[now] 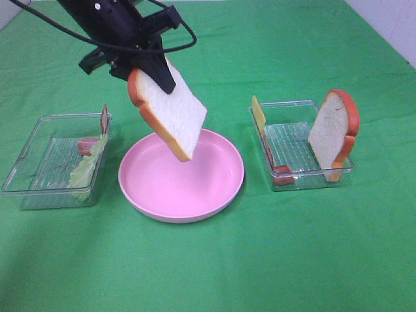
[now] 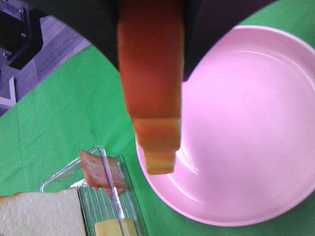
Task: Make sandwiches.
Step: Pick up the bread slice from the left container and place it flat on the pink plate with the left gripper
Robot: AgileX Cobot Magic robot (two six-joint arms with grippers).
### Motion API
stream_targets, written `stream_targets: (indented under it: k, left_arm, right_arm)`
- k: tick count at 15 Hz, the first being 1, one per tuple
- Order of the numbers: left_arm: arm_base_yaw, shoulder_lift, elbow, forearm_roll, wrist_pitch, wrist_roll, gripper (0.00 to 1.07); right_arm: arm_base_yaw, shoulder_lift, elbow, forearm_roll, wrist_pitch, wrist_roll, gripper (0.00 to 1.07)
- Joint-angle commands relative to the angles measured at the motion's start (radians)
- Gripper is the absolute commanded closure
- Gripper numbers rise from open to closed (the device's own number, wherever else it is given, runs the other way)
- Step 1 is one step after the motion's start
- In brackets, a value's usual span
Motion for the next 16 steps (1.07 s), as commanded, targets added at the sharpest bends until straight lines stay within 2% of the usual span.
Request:
stream_targets:
  k: [1, 2, 5, 9, 16]
  left_arm:
    - [-0.002, 0.018, 0.083, -0.160, -0.061, 0.098, 1.07]
    - [-0.002, 0.018, 0.134, -0.187, -0.107, 0.128, 1.07]
    - [-0.002, 0.020, 0.241, -0.206, -0.259, 0.134, 1.07]
    - [-0.002, 0.051, 0.239, -0.218, -0.327, 0.145, 1.07]
    - [-0.005, 0.110, 0.239, -0.286, -0.332, 0.167, 1.07]
  right_arm:
    - [-0.002, -0.025, 0.003, 0.002, 0.000, -0.003, 0.15]
    - [-0.002, -0.025, 0.003, 0.002, 0.000, -0.003, 0.15]
    - [-0.002, -0.025, 0.003, 0.002, 0.000, -0.003, 0.15]
    - [-0.002, -0.025, 0.003, 0.002, 0.000, -0.003, 0.15]
    - [-0.002, -0.025, 0.003, 0.002, 0.000, -0.003, 0.15]
